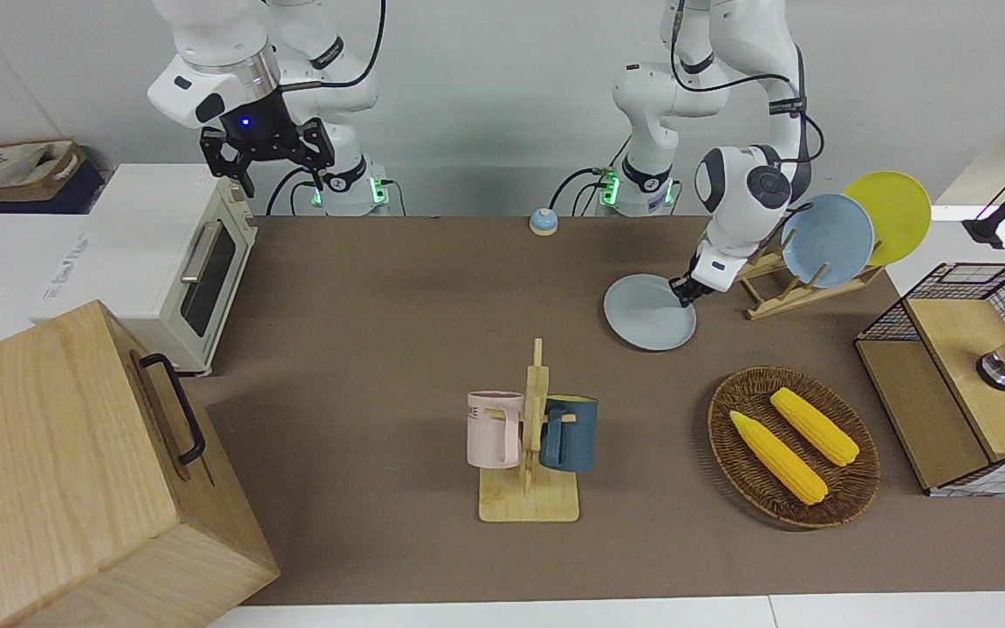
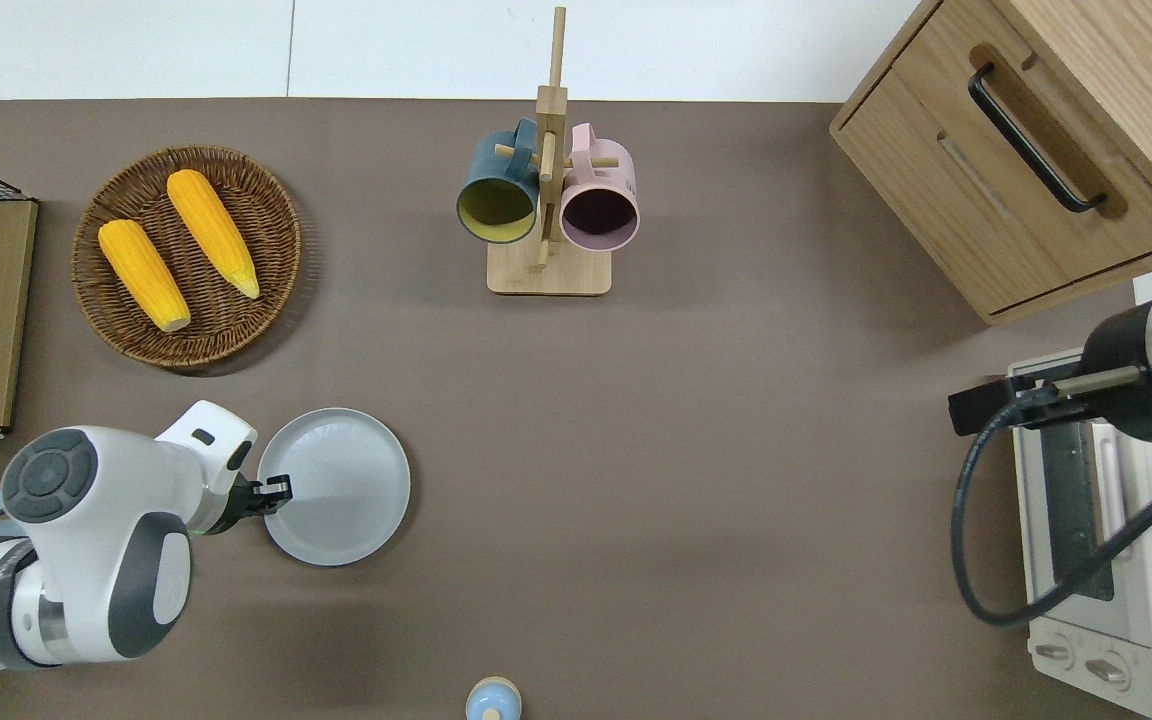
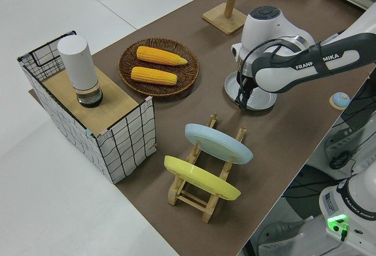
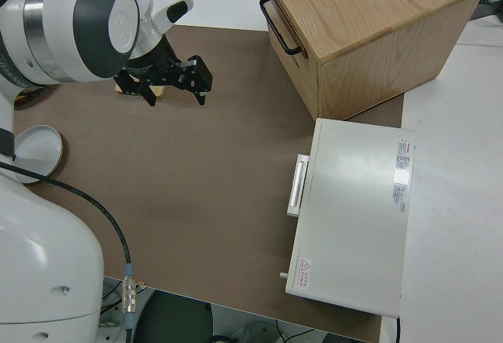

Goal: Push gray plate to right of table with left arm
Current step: 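Push the gray plate with the left gripper across the table, away from the basket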

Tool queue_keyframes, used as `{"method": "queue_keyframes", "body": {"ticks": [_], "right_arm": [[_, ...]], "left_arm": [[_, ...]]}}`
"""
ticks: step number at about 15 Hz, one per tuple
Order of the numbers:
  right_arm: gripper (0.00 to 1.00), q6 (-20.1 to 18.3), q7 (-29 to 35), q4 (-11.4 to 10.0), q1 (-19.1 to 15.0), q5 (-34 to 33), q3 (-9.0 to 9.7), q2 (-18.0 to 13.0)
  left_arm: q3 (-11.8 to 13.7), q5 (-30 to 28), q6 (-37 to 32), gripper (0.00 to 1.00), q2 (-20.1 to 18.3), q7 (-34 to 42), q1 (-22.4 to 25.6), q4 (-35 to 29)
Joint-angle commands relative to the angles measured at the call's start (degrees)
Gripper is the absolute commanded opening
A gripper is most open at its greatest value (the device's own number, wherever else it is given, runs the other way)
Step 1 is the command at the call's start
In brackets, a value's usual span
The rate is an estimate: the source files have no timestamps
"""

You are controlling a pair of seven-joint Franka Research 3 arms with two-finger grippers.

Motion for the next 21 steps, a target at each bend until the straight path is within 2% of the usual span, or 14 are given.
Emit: {"method": "queue_keyframes", "body": {"ticks": [1,5,10,16,18,21], "right_arm": [[0.983,-0.9,0.7,0.5,-1.1,0.3,0.98,-0.2],[0.983,-0.9,0.7,0.5,-1.1,0.3,0.98,-0.2],[0.983,-0.9,0.7,0.5,-1.1,0.2,0.98,-0.2],[0.983,-0.9,0.7,0.5,-1.1,0.3,0.89,-0.2],[0.983,-0.9,0.7,0.5,-1.1,0.3,0.98,-0.2],[0.983,-0.9,0.7,0.5,-1.1,0.3,0.98,-0.2]], "left_arm": [[-5.1,-0.8,0.6,0.00,4.2,-9.7,-2.4,2.8],[-10.8,-0.9,0.4,0.00,5.7,-18.0,-2.3,5.8],[-15.4,-0.9,0.4,0.00,7.0,-26.2,-2.8,7.3],[-23.6,-0.8,0.4,0.00,15.1,-39.6,-3.4,16.4],[-23.8,-0.7,0.4,0.00,17.9,-43.4,-5.8,19.9],[-23.7,-0.2,0.4,0.00,19.9,-48.9,-9.2,23.2]]}}
